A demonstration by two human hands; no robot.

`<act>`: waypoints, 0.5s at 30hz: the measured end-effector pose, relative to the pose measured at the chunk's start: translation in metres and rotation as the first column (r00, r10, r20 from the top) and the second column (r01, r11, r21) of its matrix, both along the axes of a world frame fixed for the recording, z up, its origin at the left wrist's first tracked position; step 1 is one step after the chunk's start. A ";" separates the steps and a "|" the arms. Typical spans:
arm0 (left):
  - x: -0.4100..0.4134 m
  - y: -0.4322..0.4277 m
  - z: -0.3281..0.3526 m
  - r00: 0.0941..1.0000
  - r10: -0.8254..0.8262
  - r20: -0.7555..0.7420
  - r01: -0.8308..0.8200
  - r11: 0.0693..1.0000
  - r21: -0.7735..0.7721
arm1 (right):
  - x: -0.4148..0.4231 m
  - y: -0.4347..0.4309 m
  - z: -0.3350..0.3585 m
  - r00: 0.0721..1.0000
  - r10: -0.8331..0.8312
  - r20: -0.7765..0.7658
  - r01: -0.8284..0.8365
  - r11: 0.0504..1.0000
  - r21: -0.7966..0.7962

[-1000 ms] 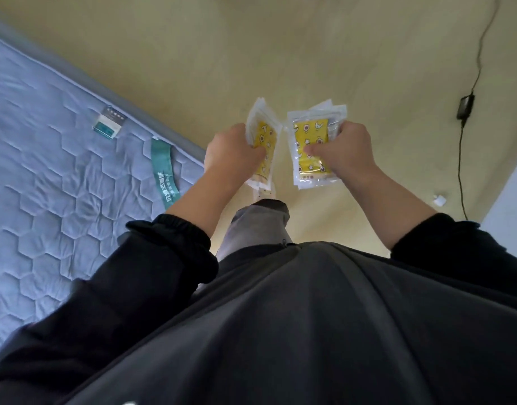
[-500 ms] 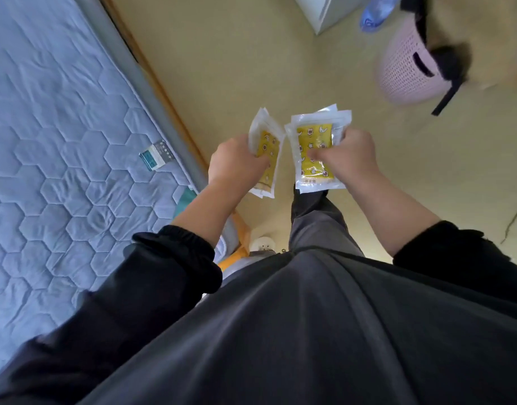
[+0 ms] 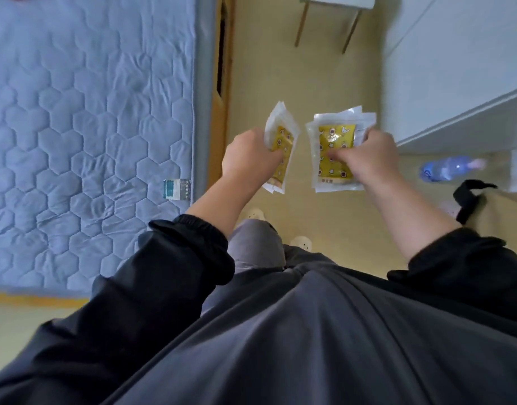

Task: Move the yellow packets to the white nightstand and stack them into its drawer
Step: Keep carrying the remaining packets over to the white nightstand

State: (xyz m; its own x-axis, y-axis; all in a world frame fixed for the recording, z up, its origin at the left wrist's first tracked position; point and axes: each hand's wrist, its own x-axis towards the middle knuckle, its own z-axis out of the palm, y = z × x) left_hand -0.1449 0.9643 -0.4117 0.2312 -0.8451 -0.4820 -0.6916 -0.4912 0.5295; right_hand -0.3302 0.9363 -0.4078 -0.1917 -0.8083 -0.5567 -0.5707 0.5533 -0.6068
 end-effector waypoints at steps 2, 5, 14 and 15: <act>0.014 -0.028 0.002 0.999 0.048 0.020 -0.048 0.999 -0.020 | 0.015 -0.038 -0.002 1.000 0.023 0.016 -0.022 1.000 -0.012; 0.040 -0.078 0.002 0.996 0.090 0.013 -0.090 0.995 -0.038 | 0.045 -0.098 -0.003 0.997 0.060 0.045 -0.059 0.998 -0.014; 0.128 -0.272 0.020 0.998 0.060 0.024 -0.059 0.998 -0.038 | 0.133 -0.287 0.022 0.998 0.062 0.018 -0.062 0.998 -0.030; 0.136 -0.296 0.024 0.998 0.054 0.029 -0.053 0.998 -0.043 | 0.140 -0.309 0.026 0.998 0.058 0.014 -0.057 0.998 -0.040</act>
